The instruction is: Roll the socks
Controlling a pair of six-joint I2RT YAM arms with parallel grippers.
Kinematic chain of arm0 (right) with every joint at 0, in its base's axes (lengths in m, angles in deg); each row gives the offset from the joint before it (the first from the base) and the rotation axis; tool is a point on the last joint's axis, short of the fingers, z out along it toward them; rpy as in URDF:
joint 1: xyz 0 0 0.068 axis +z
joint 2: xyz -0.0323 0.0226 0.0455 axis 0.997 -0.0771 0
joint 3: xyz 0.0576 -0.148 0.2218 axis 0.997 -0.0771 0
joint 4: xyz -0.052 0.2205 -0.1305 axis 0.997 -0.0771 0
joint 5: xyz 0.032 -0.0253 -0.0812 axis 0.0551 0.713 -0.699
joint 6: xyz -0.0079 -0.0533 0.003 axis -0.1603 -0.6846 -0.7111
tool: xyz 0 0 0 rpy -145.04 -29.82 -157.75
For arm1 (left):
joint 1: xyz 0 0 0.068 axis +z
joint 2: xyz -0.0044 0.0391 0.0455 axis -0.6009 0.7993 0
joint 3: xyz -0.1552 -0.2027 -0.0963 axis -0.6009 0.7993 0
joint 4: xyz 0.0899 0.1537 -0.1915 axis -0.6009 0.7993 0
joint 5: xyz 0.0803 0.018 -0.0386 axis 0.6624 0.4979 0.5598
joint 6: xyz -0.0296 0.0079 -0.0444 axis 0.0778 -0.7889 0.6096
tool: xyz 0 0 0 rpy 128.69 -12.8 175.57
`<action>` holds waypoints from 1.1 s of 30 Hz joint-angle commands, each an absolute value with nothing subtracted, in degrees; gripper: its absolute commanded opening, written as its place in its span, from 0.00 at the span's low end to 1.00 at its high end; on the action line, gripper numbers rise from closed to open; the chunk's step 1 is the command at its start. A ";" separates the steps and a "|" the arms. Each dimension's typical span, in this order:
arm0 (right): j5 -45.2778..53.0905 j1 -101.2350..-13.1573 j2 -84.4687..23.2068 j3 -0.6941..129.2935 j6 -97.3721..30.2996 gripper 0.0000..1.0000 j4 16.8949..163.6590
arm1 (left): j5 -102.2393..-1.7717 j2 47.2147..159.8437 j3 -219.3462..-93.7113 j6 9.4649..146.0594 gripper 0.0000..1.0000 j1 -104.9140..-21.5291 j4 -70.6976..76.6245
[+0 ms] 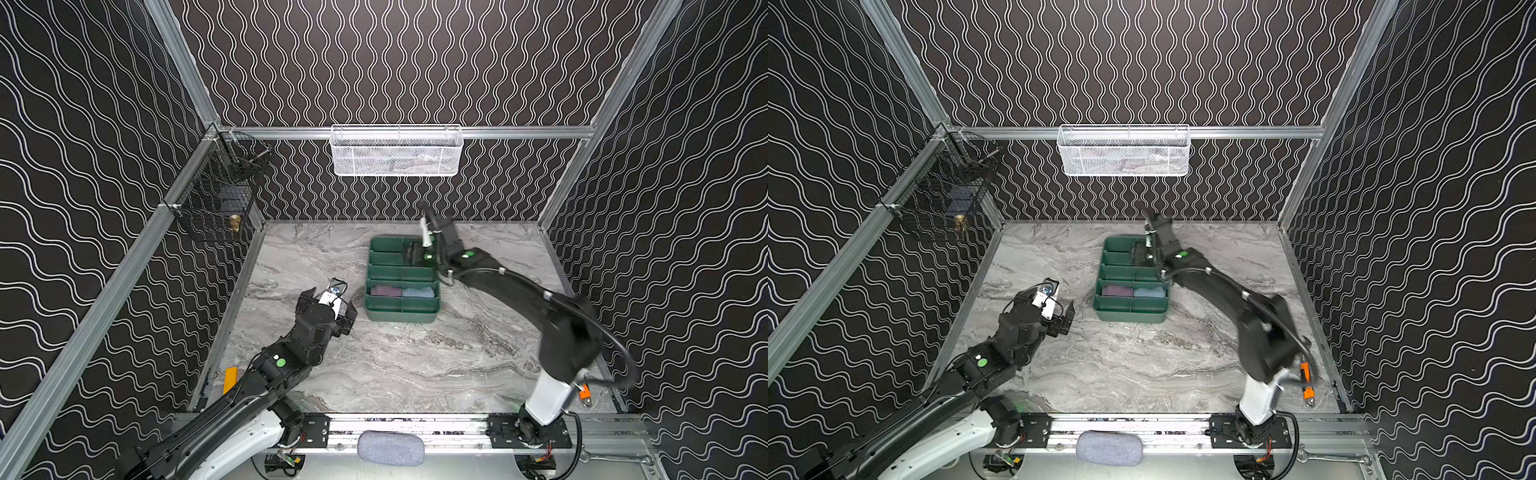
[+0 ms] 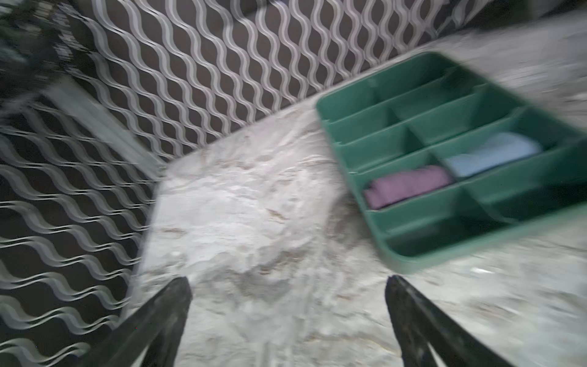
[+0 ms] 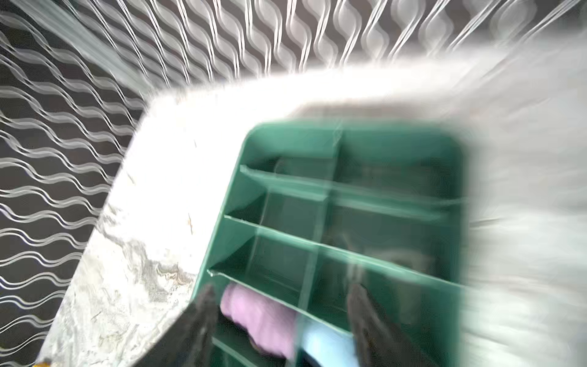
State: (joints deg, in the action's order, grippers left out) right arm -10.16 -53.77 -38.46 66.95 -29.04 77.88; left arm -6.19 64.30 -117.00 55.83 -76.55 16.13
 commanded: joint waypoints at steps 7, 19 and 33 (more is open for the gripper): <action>-38.54 -73.83 -3.41 23.20 -41.83 0.73 108.19 | -8.69 74.70 -107.67 57.31 0.99 -55.20 -9.07; -51.53 -79.60 -5.04 -1.14 -46.10 0.87 135.80 | -25.80 97.39 -105.70 60.63 0.98 -41.28 -24.48; -23.77 -80.12 -30.69 -7.13 -55.08 0.89 175.64 | -40.28 115.66 -105.84 57.77 0.99 -39.57 -49.82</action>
